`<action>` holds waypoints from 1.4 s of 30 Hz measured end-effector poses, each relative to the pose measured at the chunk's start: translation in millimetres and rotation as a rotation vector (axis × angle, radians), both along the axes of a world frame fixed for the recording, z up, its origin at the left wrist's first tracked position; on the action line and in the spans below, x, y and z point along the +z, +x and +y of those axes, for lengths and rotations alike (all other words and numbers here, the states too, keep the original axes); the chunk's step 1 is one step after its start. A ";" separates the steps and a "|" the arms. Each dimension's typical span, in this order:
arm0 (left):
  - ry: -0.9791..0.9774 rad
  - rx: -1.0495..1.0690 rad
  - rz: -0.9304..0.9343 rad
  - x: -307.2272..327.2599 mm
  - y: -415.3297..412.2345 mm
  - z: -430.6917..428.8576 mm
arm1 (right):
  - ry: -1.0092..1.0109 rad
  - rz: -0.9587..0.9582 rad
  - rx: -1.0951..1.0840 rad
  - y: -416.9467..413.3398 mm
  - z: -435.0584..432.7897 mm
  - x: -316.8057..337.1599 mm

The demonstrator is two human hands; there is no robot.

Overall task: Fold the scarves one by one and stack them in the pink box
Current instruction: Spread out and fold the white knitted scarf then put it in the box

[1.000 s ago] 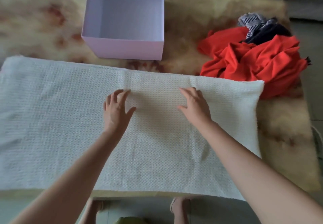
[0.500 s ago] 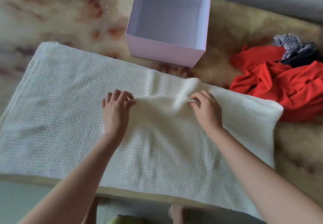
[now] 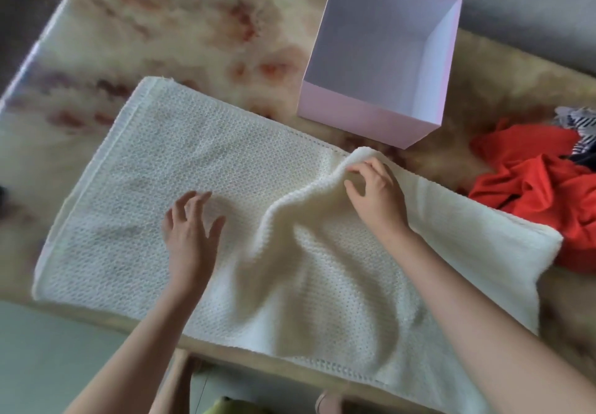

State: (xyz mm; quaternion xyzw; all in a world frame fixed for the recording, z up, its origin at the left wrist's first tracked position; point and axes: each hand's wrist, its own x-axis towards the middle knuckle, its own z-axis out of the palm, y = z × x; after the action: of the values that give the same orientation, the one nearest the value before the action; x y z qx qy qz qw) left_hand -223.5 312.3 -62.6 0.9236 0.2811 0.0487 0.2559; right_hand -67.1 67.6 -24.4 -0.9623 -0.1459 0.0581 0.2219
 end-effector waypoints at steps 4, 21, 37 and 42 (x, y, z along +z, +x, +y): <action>0.008 0.244 0.097 -1.1 -24.2 55.6 | 0.022 -0.004 0.027 11.9 62.8 0.3; -0.147 0.615 0.158 -0.4 -66.9 153.7 | -0.115 0.198 0.176 50.7 227.0 -34.8; -0.241 0.765 0.010 4.3 -85.8 173.2 | 0.055 0.223 0.134 64.7 367.8 -26.3; -0.188 0.777 -0.016 1.4 -87.3 184.9 | 0.047 0.196 0.073 80.2 385.4 -24.6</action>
State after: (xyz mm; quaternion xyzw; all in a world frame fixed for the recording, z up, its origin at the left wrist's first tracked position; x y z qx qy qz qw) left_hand -310.8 497.1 -61.2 0.7207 0.6107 0.1230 0.3041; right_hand 13.1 453.0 -49.0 -0.9405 -0.1598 0.1567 0.2555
